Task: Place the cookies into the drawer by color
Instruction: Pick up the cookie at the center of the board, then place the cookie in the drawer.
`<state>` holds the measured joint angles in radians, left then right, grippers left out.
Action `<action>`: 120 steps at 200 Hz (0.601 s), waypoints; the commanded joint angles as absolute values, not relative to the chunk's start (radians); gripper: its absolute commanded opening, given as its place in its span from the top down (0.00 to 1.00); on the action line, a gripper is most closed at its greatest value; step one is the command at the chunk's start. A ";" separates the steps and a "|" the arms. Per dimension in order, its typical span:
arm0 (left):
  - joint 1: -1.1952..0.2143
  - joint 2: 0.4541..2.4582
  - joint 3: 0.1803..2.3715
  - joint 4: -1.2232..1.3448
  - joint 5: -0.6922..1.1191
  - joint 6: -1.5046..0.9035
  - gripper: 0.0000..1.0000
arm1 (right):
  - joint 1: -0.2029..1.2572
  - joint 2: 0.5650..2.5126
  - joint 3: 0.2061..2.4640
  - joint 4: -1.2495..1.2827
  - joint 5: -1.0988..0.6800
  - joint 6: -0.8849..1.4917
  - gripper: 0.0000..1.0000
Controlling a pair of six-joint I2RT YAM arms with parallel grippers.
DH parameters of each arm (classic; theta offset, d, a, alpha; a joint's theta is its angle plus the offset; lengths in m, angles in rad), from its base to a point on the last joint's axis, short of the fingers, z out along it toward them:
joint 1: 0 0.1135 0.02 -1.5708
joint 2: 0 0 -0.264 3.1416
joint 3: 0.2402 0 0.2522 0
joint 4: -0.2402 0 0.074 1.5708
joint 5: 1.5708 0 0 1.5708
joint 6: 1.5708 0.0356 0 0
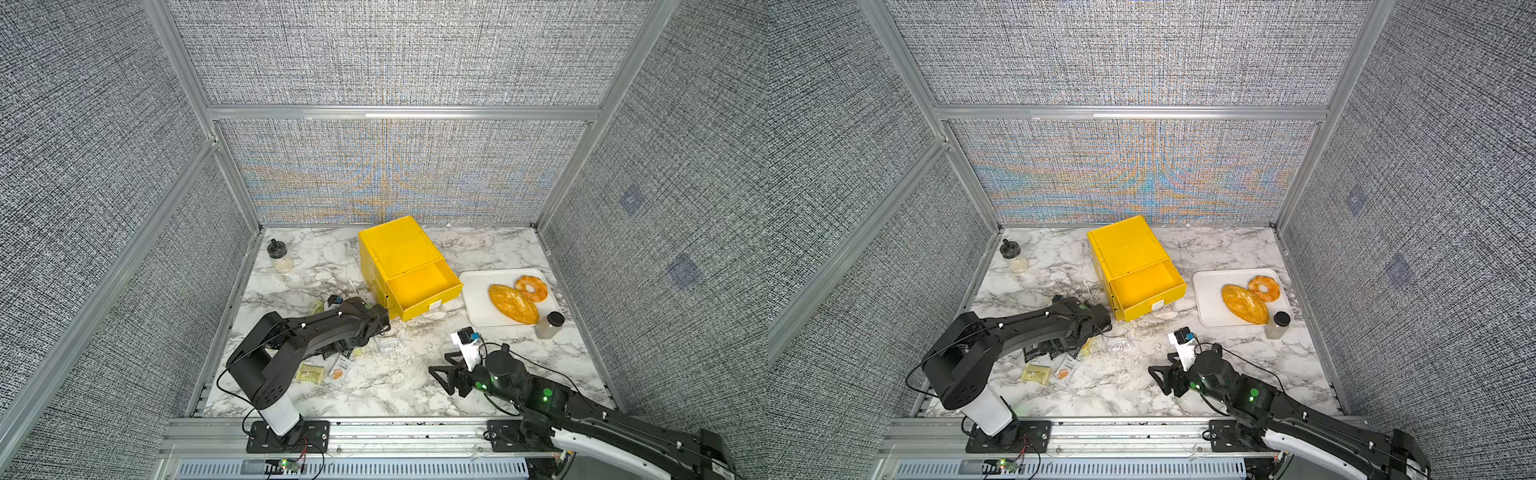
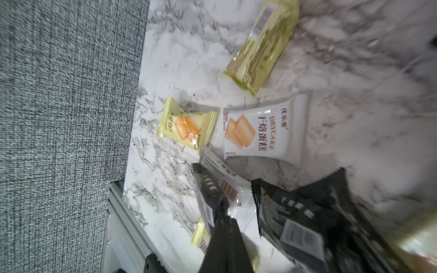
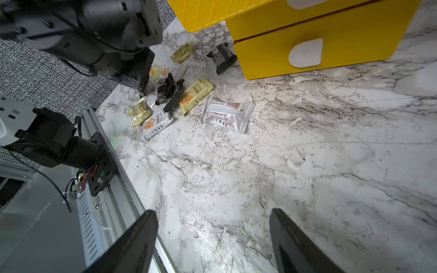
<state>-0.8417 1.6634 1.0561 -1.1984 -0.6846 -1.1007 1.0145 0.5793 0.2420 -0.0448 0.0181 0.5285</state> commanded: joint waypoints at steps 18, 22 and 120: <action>-0.939 1.607 1.241 -1.437 -0.758 -1.122 1.00 | 1.015 0.600 0.249 -0.028 0.028 0.534 0.21; -0.950 1.600 1.260 -1.450 -0.759 -1.121 1.00 | 1.015 0.601 0.251 -0.028 0.026 0.536 0.21; -1.152 1.607 1.745 -1.475 -0.743 -0.909 1.00 | 1.015 0.609 0.253 -0.031 0.025 0.542 0.21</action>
